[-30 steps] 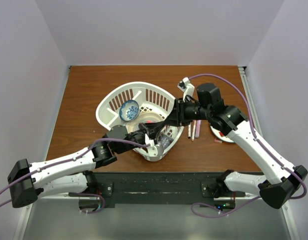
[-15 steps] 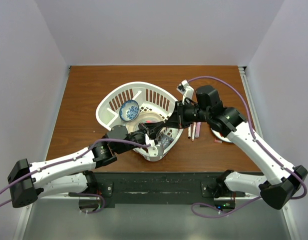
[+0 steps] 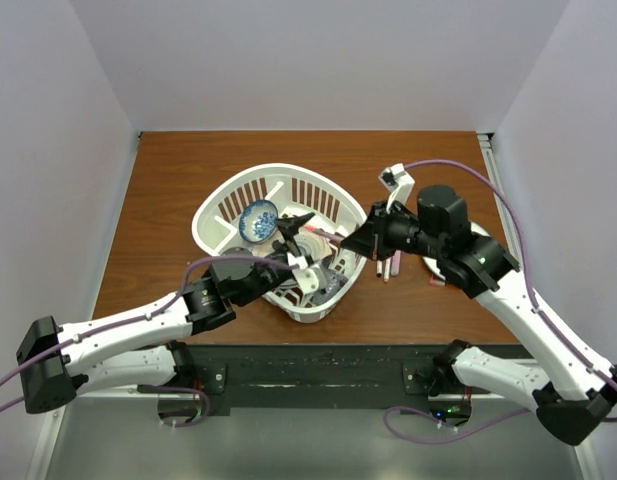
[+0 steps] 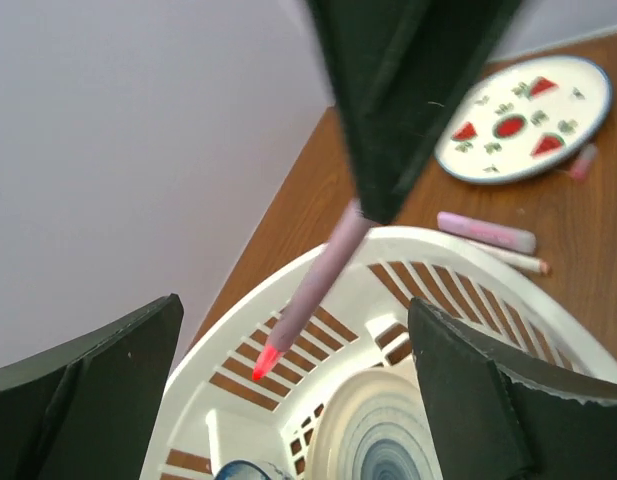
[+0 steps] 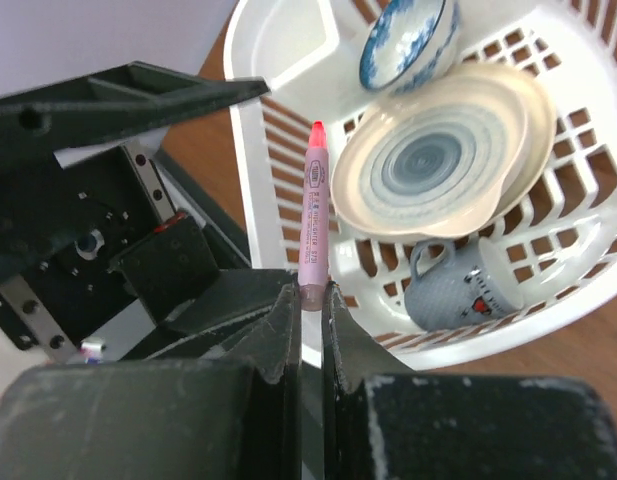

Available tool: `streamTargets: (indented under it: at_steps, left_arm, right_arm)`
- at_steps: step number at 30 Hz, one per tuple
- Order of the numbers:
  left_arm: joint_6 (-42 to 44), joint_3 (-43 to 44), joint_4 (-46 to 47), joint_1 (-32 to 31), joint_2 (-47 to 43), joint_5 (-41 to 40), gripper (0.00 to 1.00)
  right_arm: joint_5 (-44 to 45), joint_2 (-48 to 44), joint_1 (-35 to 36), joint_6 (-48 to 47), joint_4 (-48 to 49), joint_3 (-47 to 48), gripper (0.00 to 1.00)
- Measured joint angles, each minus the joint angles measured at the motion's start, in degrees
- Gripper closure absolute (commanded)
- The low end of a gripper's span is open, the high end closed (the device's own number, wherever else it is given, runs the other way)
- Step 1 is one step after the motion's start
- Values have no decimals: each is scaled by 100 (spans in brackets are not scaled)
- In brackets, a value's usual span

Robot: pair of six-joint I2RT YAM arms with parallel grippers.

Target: Insert the pens into the pen caps

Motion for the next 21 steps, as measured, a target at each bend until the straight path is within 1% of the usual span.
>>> streamTargets:
  at_steps: [2,5,6,7,8,10,13,14,15,16,19,21]
  left_arm:
    - [-490,330,-125,-2,111,-407,0]
    - [-1464,1250,-557,-9,407,-1268,1]
    - [-1770,1497,-619,-4,452,-1451,2]
    - [-2114,1661,-647,7,446,-1567,7]
    - [-2389,1740,-645,7,409,-1626,9]
    - [-3263,1764,-562,13,205,-1659,13]
    - [-4522,1764,-483,101,-31,-1502,16]
    - [-4946,1764,-435,170,-70,-1394,19]
    - [-5425,1764,-382,256,-83,-1272,23]
    - [-5886,1764,-334,374,-68,-1134,25]
    - [-7152,1753,-44,769,186,-503,34]
    - [-7879,1670,328,970,470,-66,38]
  right_arm:
    - [195,-160,0,11,87,-13,100]
    - [612,-448,0,31,343,-166,100]
    - [748,-551,0,55,466,-254,100]
    - [881,-658,0,70,603,-361,100]
    - [962,-752,0,83,717,-452,100]
    - [1228,-1019,-2,125,1128,-748,100]
    - [1495,-1292,0,125,1593,-973,100]
    - [1558,-1362,0,120,1762,-1025,100]
    - [1609,-1436,0,116,1980,-1095,100]
    - [1641,-1504,0,114,2177,-1165,100]
    - [1690,-1622,0,107,2750,-1355,100]
    - [1709,-1657,0,105,3034,-1436,100]
